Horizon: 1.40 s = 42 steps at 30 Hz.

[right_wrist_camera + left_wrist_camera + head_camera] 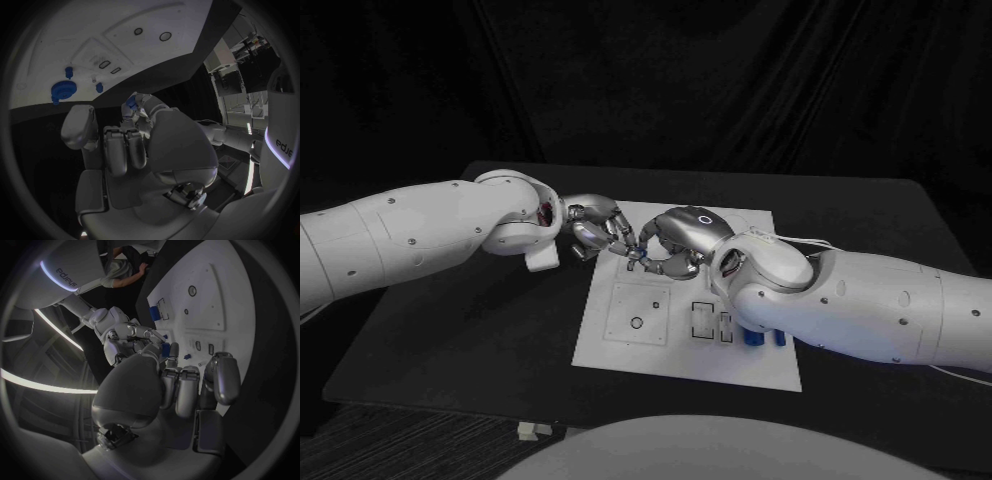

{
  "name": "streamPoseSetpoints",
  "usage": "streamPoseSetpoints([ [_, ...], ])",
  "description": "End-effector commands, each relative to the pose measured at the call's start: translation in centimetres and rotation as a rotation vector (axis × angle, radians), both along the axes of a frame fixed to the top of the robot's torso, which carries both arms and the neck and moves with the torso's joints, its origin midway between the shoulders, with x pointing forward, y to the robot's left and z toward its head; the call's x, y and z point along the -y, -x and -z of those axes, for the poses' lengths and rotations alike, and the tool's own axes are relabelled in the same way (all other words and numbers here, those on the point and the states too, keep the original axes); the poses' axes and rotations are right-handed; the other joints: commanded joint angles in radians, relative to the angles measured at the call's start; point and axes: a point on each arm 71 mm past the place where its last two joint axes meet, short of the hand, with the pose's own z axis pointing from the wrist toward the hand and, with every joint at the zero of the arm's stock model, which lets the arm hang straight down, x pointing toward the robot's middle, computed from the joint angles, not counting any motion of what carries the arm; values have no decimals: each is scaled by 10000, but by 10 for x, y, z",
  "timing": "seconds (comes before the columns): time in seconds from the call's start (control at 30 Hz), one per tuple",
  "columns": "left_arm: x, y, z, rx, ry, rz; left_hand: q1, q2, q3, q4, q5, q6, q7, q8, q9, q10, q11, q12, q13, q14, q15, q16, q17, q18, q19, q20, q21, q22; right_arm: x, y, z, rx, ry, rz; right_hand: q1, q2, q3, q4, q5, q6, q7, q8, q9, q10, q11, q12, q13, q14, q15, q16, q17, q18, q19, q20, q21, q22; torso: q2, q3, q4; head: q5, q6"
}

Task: Assemble the parts on the task board

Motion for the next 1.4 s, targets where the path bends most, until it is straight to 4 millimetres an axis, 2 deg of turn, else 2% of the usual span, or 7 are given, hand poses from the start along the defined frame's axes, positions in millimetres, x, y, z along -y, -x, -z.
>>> streamPoseSetpoints([
  [0.03, 5, 1, -1, 61, 400, 135, 191, 101, 340, 7, -70, 204, -62, 8, -41, 407, -113, -35, 2089, 1035, -83, 26, 2632, -19, 9, -103, 24, 1757, -3, 1, -2, 176, 45, -147, 104, -34, 35, -35, -87, 28, 6, -84, -24, 1045, -86, 25, 2635, 1039, -56, 26, 2635, 0, 8, -77, -36, 1381, 1, -1, 0, 8, 2],
  [0.3, 5, 2, 0, -58, 344, 211, 93, -19, 1540, 41, -143, 408, -56, -113, -161, 377, -116, -69, 2060, 1035, -90, 26, 2632, -17, -13, -127, 3, 1752, -3, 2, -2, 312, 147, -204, 127, -66, 42, -96, -376, -193, 94, -353, -133, 1045, -13, 25, 2635, 1039, -2, 26, 2635, 3, -20, -47, -105, 1366, -1, -3, -1, 15, 2],
  [0.47, 5, 2, 1, -122, 182, 138, -245, -421, 2514, -121, -16, 601, -75, -146, -200, 376, -126, -75, 2056, 1035, -106, 26, 2632, -19, -15, -136, 16, 1753, -1, 1, -1, 304, 223, -181, 162, -97, 29, -158, -725, -735, 155, -759, -284, 1045, -24, 25, 2635, 1039, 8, 26, 2635, 18, -49, -15, -169, 1353, -6, -1, -2, 21, 2],
  [0.7, 2, 0, 3, -69, -246, -349, -665, -735, 3219, -410, 349, 785, -99, -166, -210, 359, -153, -97, 2033, 1035, -135, 26, 2632, -23, -1, -160, 49, 1759, 8, 0, -1, 338, 355, -65, 226, -139, -99, -217, -1344, -1653, 138, -1268, -477, 1045, -162, 25, 2635, 1039, -105, 26, 2635, 39, -83, -101, -268, 1333, -2, -1, -2, 38, 2],
  [0.77, 1, 0, 4, -50, -358, -488, -754, -794, 3362, -503, 414, 813, -103, -178, -214, 339, -160, -116, 2014, 1035, -142, 26, 2632, -22, -2, -167, 47, 1757, 10, -1, 0, 353, 421, -25, 274, -190, -229, -243, -1941, -1911, 113, -1390, -554, 1045, -185, 25, 2635, 1039, -125, 26, 2635, 50, -113, -120, -362, 1313, -3, -1, -2, 32, 2],
  [1.0, -1, 0, 6, -111, -765, -830, -916, -893, 3545, -635, 503, 875, -115, -201, -223, 203, -160, -232, 1897, 1035, -150, 26, 2632, -2, -52, -176, -40, 1728, 24, -1, -1, 429, 418, 180, 265, -199, -481, -144, -2636, -2023, 105, -1401, -607, 1045, -193, 25, 2635, 1039, -132, 26, 2635, 55, -125, -129, -424, 1302, -1, -1, 0, 62, 2],
  [1.4, -4, 5, 11, -1091, -2797, -1262, -1282, -1045, 3822, -915, 784, 955, -142, -168, -177, 331, -218, -166, 1954, 1035, -201, 26, 2632, -82, 198, -217, 329, 1837, 91, 8, -29, 818, 174, 1159, 402, -81, -562, -63, -2631, -1724, 136, -1218, -581, 1045, -163, 25, 2635, 1039, -111, 26, 2635, 64, -147, -117, -517, 1285, -8, 21, 5, 201, 2],
])
